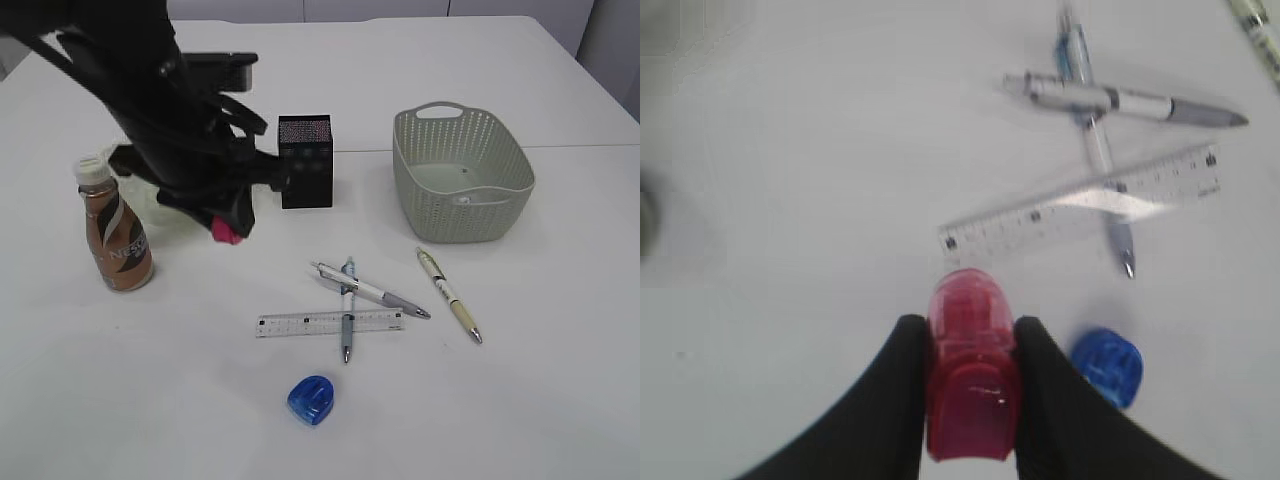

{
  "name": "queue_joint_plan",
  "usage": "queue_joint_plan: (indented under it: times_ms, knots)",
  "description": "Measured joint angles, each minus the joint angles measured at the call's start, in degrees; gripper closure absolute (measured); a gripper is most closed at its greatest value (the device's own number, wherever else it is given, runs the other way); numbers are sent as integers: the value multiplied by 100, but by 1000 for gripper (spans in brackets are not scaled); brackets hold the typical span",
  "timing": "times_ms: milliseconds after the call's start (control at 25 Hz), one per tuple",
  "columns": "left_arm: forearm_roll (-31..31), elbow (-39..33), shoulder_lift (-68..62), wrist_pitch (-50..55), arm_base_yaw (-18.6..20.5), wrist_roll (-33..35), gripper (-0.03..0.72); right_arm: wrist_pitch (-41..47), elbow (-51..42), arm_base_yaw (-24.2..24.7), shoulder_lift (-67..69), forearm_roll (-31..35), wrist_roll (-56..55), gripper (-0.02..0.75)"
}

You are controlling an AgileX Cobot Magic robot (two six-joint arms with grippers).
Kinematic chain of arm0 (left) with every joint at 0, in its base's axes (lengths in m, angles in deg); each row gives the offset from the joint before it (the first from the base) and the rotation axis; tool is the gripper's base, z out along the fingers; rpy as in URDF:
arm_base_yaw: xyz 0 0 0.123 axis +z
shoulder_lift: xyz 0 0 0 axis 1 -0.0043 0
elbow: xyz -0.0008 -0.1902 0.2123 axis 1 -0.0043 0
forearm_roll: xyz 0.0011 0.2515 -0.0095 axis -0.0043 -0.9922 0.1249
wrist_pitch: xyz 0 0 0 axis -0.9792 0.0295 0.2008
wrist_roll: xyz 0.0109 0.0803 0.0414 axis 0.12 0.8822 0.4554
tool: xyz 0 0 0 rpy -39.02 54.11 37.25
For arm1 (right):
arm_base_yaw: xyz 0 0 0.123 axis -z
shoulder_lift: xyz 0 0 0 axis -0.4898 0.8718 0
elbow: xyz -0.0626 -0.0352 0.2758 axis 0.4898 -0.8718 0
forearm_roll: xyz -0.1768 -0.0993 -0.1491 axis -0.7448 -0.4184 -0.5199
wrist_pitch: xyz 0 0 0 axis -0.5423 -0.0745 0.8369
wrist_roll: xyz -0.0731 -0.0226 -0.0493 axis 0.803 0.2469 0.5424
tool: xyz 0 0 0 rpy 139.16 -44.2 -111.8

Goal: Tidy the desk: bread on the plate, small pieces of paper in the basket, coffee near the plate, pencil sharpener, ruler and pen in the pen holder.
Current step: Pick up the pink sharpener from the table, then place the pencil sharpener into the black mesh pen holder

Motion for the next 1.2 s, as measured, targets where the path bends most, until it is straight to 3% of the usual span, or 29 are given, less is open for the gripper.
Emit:
queue_joint_plan:
  times_ms: [200,600,920,1200]
  knots:
    - [-942,379,0,-357,0,9,527,0,0,0,0,-96,0,270]
    - [-1499,391,-13,-3125,11,9,527,0,0,0,0,-408,-21,270]
    - [-1573,399,-671,-4871,408,-23,527,0,0,0,0,-1126,-199,270]
    - [-1153,399,-1244,-6043,608,-34,527,0,0,0,507,-1752,-436,270]
